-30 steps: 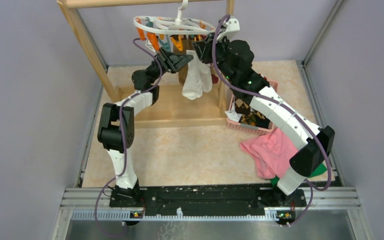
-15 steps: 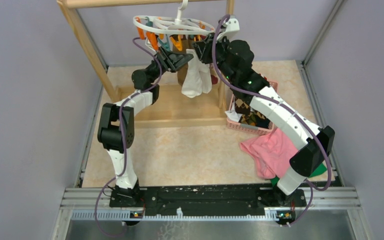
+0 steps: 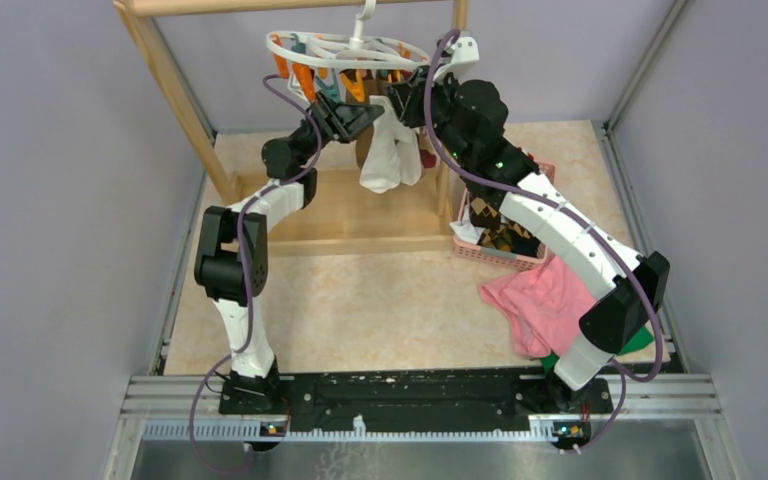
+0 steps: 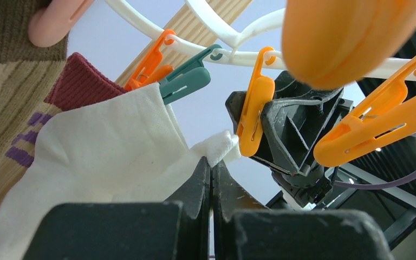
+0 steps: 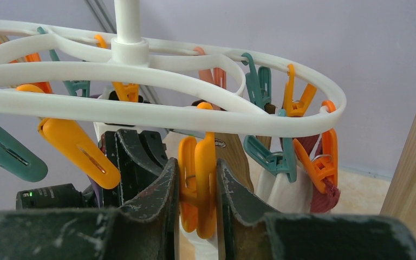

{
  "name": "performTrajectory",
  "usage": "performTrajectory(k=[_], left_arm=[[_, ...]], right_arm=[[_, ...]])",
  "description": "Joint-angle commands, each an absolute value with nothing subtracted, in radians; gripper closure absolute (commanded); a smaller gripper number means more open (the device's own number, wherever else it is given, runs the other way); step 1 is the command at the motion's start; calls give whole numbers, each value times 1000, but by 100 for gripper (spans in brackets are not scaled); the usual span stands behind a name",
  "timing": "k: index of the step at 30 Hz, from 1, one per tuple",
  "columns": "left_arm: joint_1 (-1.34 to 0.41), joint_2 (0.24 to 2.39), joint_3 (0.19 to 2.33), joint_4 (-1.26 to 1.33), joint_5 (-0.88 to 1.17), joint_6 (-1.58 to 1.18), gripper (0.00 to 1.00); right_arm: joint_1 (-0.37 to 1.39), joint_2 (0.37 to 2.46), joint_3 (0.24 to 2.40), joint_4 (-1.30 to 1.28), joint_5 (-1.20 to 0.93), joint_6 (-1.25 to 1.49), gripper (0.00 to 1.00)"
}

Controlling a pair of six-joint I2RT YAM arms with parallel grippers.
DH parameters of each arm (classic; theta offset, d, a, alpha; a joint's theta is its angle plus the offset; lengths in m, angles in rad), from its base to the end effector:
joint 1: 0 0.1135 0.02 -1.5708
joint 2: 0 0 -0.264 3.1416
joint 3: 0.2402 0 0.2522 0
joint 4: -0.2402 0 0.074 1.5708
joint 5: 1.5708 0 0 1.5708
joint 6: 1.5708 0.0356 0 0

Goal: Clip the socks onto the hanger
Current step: Clamp the sock onto the hanger.

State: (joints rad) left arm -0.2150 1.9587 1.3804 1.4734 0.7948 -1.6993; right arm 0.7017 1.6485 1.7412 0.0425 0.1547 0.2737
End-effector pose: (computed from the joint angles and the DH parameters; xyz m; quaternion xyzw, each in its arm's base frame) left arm 0.4046 -0.1144 0.3514 0.0626 0.4720 -0.7851 0.3961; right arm 0.2991 0.2456 0.4738 -0.0824 0.6532 0.3070 0.6873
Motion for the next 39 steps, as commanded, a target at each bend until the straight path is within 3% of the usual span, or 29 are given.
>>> performTrajectory(k=[1,39], left_arm=[[-205,1887,1407,1794,779,-1716,100],[-221,1936,1445,1793,835,-1740,100]], right_arm=[[689,1632,1763,8,142,279,100],[688,1629,1755,37,80,273,100]])
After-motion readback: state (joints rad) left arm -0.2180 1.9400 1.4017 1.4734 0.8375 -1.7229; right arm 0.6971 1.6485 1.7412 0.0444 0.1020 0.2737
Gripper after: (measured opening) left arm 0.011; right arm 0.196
